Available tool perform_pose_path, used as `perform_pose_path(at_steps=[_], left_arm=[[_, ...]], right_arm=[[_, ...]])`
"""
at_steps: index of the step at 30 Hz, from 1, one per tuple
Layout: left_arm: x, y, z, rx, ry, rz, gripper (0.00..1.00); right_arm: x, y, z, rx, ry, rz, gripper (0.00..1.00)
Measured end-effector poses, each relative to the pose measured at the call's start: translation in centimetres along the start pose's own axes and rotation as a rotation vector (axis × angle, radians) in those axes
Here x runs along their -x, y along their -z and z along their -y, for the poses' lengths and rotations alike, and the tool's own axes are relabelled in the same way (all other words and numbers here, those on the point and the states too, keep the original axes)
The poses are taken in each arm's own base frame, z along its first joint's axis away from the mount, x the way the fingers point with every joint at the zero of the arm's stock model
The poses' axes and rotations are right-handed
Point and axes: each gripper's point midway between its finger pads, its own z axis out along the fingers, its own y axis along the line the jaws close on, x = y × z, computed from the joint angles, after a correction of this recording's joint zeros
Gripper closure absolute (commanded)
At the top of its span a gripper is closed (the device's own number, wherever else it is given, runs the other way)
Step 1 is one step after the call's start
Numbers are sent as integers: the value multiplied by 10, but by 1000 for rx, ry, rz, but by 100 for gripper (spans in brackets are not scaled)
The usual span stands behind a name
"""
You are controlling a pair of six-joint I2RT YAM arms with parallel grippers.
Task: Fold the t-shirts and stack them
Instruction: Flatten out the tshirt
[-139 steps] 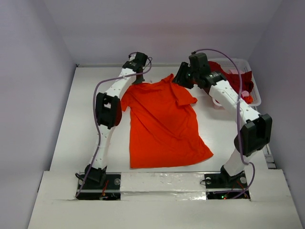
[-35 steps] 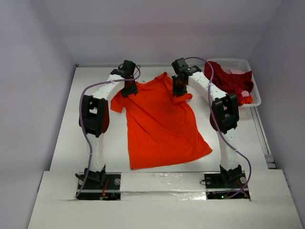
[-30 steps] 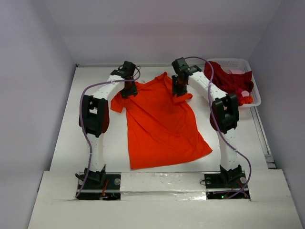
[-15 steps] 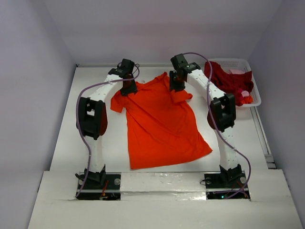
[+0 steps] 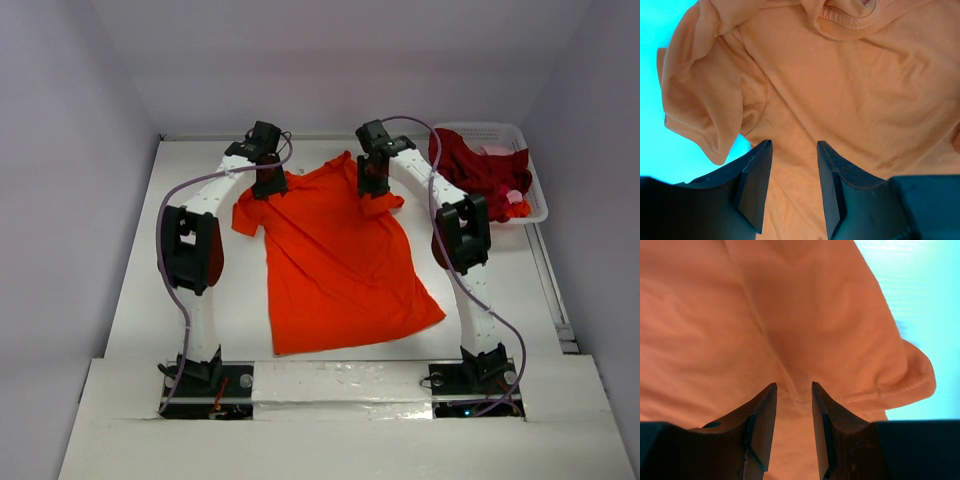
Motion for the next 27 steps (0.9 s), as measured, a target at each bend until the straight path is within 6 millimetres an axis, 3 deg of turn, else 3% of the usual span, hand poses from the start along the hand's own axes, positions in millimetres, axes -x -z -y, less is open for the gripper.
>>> perform_pose_path(at_steps=[20,27], left_arm=[[5,8,5,-21,-1,5,61],[13,15,11,-43,2,20,61]], right_arm=[[-2,-2,6,-29,2,0,60],[-12,-5,3,-4,4,-38,60]])
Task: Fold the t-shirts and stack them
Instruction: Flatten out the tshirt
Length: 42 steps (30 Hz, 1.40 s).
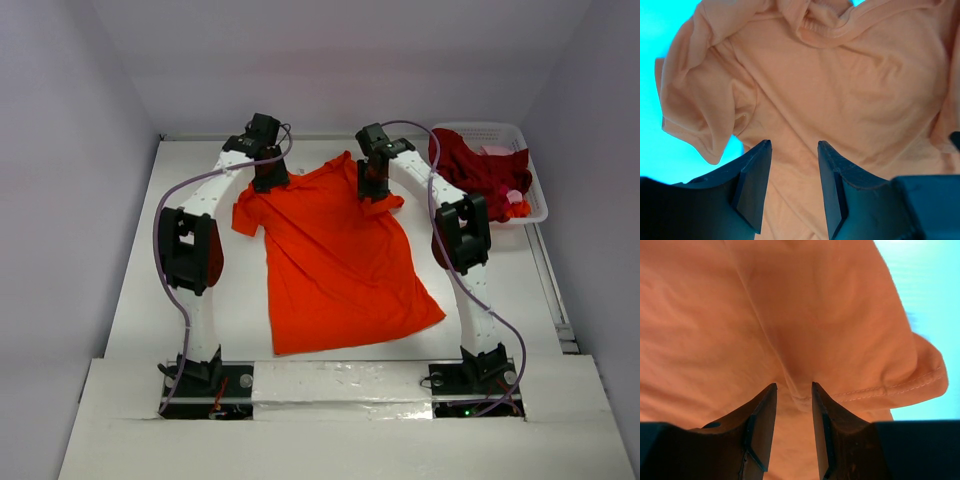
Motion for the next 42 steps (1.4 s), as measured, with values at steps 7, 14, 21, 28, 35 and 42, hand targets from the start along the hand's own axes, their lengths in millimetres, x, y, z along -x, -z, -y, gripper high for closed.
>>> perform_pose_path(at_steps=[7,14,21,28,35,42], left_arm=[[14,10,9,-30,4,31,60],[13,11,10,-36,4,27,60],[13,11,10,-36,4,25,60],[14,12,11,-40,4,26,60],[14,12,11,-41,5,26,60],[14,12,11,-41,6,26,60]], right_arm=[[-8,-2,-3,23,1,-30,63],[-12,-2,-4,31,2,-45,63],[-11,-2,-2,18,-9,-42,62],[-9,-3,3,-16,-17,-27,62],[-11,-8,6,-32,-15,-32,63],[-19,-17,9,-45,-9,-58,93]])
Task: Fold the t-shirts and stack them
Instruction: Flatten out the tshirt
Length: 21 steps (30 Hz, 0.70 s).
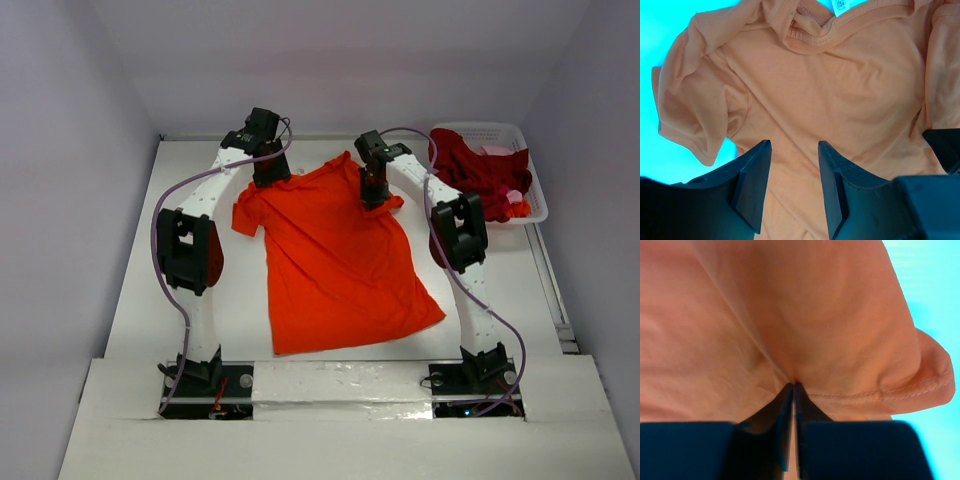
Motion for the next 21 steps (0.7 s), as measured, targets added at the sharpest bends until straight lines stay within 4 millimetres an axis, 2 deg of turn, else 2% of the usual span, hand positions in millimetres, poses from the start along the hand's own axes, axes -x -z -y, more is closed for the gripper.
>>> perform_pose_path(at_steps=[1,13,18,21], left_arm=[[0,0,0,0,0,0,60],[1,1,1,-5,3,2,60],[2,0,2,-7,4,4,60],[0,-1,2,-10,5,1,60]], right_arm=[[0,-1,0,-2,-1,-2,100],[7,0,7,-49,-25,30,100],[31,14,12,-60,-69,87,100],[62,25,20,-48,-126,152,100]])
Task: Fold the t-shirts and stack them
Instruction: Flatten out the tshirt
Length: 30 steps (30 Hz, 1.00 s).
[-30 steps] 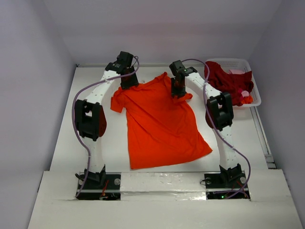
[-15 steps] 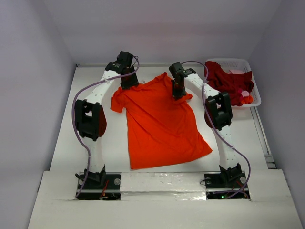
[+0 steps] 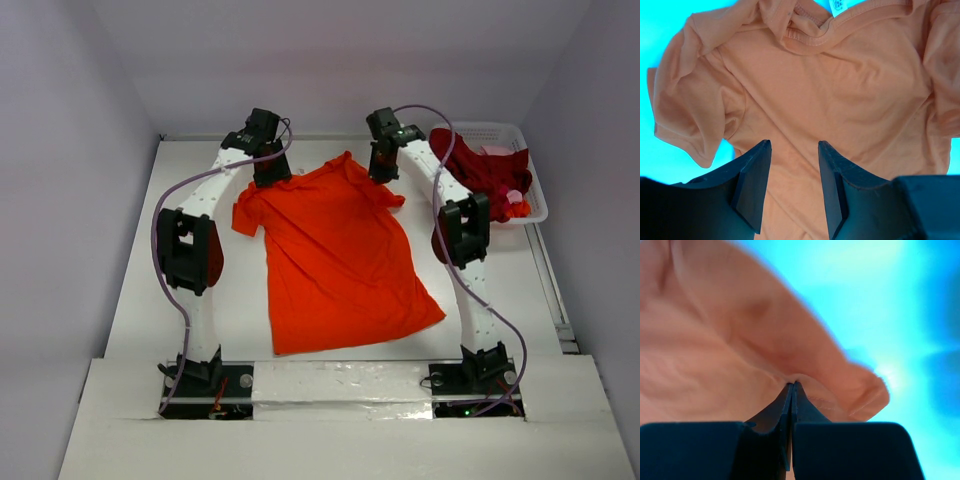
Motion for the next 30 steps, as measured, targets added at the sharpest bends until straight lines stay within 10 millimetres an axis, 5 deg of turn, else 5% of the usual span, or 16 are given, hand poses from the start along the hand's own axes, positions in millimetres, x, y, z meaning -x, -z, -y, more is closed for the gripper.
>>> perform_pose_path(at_steps=[6,13,30], left_arm=[[-10,-6,-2,3,-5,-24,60],[-16,-8,-1,2,-9,-36,60],[-12,1,3,-14,-11,-17,60]], right_arm=[[49,0,40,-20,-117,73,100],[64,-10,93,-77,-205,68,100],[68,-17,122,-133,-243,67,100]])
